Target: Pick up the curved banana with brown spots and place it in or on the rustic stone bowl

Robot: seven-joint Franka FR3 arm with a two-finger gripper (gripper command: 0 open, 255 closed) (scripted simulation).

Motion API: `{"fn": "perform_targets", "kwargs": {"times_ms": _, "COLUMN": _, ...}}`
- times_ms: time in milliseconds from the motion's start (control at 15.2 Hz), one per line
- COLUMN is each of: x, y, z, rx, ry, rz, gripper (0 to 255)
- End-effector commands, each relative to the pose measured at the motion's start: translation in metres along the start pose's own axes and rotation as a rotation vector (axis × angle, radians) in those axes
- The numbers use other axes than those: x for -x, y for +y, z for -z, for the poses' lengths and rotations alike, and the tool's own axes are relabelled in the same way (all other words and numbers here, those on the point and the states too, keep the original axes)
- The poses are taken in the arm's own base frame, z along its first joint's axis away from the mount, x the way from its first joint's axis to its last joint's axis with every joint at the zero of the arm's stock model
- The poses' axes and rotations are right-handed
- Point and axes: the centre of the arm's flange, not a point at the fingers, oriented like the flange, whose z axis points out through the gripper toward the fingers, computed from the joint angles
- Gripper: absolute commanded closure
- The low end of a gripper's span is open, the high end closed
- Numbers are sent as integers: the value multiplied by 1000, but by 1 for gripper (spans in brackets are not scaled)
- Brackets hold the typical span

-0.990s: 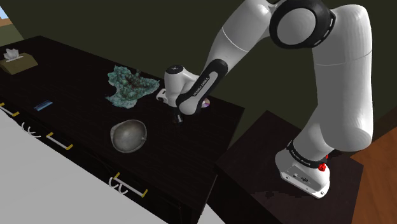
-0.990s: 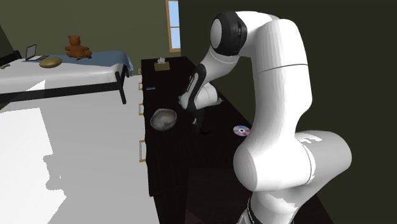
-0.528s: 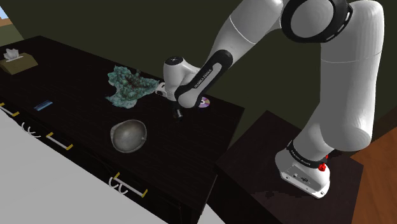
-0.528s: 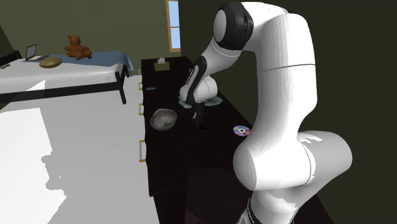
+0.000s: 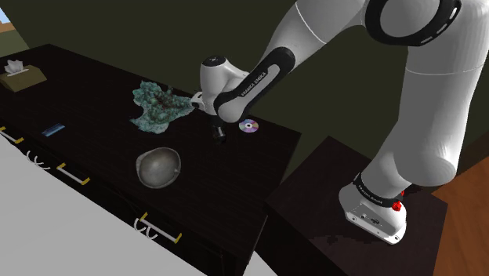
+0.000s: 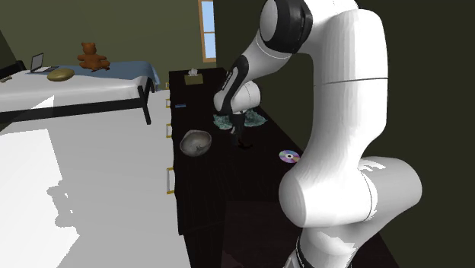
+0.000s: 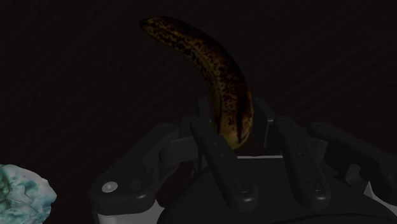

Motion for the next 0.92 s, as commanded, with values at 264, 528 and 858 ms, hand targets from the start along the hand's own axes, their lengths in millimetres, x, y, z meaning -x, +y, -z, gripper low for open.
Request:
{"fn": "perform_targets", "kwargs": {"times_ms": 264, "x": -1, "y": 2, "z": 32, "rx": 0, "ry": 0, "rz": 0, "gripper": 255}}
{"fn": "perform_targets", "kwargs": {"times_ms": 528, "x": -1, "y": 3, "z": 48, "rx": 0, "ry": 0, "rz": 0, "gripper": 255}}
{"fn": "perform_targets", "kwargs": {"times_ms": 858, "x": -67, "y": -3, "z": 50, "rx": 0, "ry": 0, "rz": 0, "gripper": 255}}
